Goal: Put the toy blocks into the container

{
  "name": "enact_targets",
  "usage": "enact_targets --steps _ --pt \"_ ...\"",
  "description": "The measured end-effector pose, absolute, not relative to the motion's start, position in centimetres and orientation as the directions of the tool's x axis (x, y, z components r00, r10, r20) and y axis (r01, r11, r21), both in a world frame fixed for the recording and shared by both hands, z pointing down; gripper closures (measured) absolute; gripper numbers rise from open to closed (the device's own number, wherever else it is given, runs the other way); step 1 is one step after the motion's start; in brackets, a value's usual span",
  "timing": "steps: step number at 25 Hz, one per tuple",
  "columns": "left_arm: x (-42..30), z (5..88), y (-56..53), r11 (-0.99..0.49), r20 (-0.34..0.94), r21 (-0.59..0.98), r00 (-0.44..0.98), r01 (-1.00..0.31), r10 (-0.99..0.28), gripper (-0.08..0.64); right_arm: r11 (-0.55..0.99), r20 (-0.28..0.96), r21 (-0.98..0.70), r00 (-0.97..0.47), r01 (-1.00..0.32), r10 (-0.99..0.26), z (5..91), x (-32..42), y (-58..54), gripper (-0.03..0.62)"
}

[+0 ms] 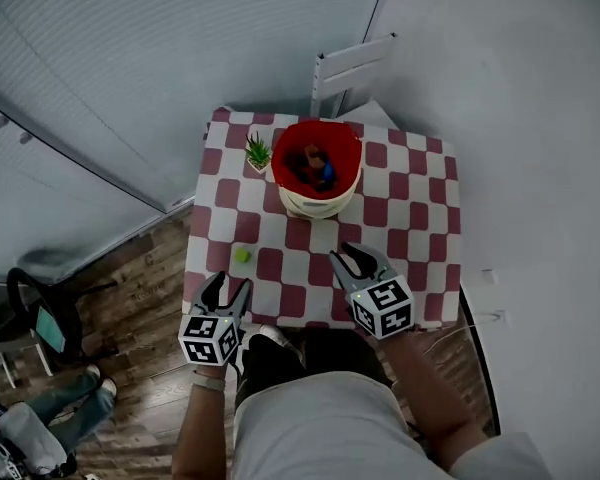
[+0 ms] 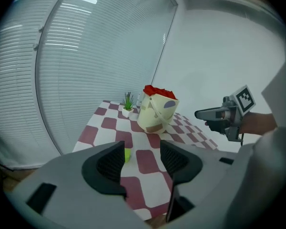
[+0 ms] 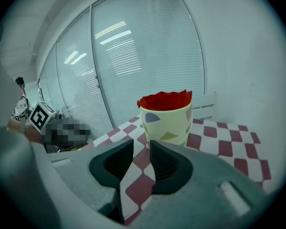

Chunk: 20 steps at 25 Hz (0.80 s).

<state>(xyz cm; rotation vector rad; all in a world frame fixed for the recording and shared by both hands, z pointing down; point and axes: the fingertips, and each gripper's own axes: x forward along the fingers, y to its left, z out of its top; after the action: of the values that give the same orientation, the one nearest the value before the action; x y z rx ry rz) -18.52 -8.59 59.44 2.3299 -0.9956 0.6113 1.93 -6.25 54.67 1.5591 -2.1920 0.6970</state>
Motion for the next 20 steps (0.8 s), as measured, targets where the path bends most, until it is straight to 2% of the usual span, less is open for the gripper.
enact_targets --steps 18,20 --pt "-17.5 69.9 -13.4 -0.701 0.756 0.157 0.541 -0.696 -0.368 0.347 -0.049 0.634 -0.183 -0.08 -0.982 -0.77 59.2 5.1 1.1 0.499" --pt "-17.3 70.6 -13.4 -0.713 0.768 0.138 0.529 -0.688 -0.362 0.367 -0.074 0.64 -0.181 -0.061 -0.981 -0.766 59.4 5.6 1.9 0.499"
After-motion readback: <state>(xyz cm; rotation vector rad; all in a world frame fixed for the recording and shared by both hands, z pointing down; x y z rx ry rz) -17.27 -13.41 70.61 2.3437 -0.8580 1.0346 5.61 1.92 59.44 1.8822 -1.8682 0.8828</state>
